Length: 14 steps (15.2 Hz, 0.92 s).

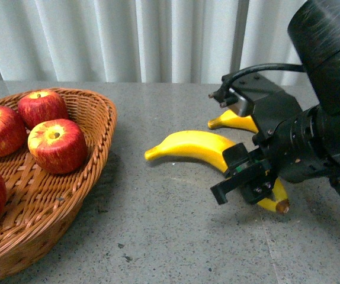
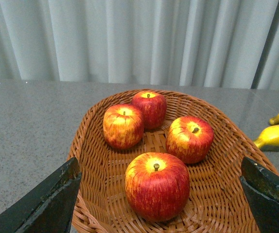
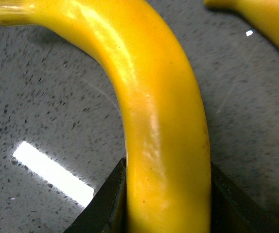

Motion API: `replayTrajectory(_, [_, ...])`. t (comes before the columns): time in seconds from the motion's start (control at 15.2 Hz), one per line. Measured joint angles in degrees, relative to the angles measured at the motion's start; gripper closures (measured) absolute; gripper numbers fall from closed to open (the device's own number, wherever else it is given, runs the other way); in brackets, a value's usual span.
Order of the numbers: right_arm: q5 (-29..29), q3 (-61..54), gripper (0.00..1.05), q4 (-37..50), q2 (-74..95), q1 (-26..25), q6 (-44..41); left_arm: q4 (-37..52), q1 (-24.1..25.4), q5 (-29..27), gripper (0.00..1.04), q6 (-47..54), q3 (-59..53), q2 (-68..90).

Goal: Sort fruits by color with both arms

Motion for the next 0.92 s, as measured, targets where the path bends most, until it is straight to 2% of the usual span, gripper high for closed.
replayTrajectory(0.26, [-1.99,4.15,0.69,-0.79,-6.78,-6.34,2.27,0.00,0.00,0.00,0.07,0.00,0.00,0.00])
replayTrajectory(0.4, [-6.03,4.24,0.69,0.50,-11.10,-11.32,5.42,0.00,0.00,0.00,0.07,0.00,0.00,0.00])
replayTrajectory(0.59, [-13.44,-0.22,0.69,2.58,-18.16,-21.73,8.72,-0.02,0.00,0.00,0.07,0.00,0.00,0.00])
replayTrajectory(0.73, [-15.28,-5.18,0.69,4.46,-20.87,-28.68,6.67,0.00,0.00,0.00,0.07,0.00,0.00,0.00])
replayTrajectory(0.92, [-16.02,-12.90,0.69,7.58,-23.28,-37.35,-3.74,0.00,0.00,0.00,0.07,0.00,0.00,0.00])
